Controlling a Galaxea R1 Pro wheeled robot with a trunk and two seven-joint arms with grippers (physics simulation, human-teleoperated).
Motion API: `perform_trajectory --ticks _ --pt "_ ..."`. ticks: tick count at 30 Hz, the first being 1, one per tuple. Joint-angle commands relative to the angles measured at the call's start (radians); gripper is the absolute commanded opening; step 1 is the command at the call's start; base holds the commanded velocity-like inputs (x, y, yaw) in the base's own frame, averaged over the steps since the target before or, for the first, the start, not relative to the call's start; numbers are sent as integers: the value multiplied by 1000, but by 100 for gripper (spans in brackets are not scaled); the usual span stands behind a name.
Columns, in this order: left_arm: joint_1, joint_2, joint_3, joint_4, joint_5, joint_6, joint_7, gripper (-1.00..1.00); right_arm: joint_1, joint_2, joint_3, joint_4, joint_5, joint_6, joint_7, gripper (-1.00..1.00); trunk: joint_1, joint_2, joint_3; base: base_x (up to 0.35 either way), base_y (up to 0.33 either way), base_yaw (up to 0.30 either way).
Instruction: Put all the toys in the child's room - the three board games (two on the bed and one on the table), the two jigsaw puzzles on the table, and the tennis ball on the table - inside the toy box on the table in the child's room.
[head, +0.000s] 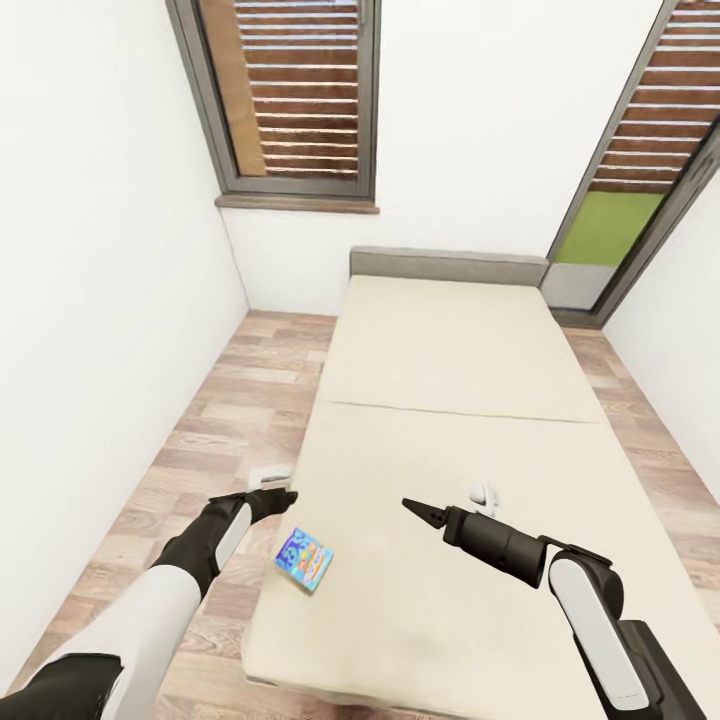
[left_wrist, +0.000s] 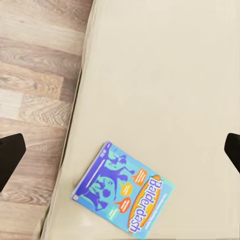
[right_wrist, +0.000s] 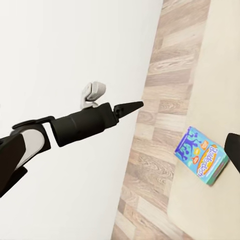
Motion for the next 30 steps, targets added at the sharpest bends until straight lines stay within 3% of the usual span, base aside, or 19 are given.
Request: perform_trajectory --ticks 1,17,30 --pt "0 1 -8 -1 9 5 2 100 -1 1 0 -1 3 3 3 100 0 -2 -3 0 0 77" --pt "-1 2 -29 -1 12 3 -3 100 -1 -1 0 0 5 3 2 100 0 -2 -30 0 0 75" --pt "-1 2 -29 -3 12 4 -3 100 0 -2 0 0 5 2 -1 100 0 -2 -34 0 -50 -35"
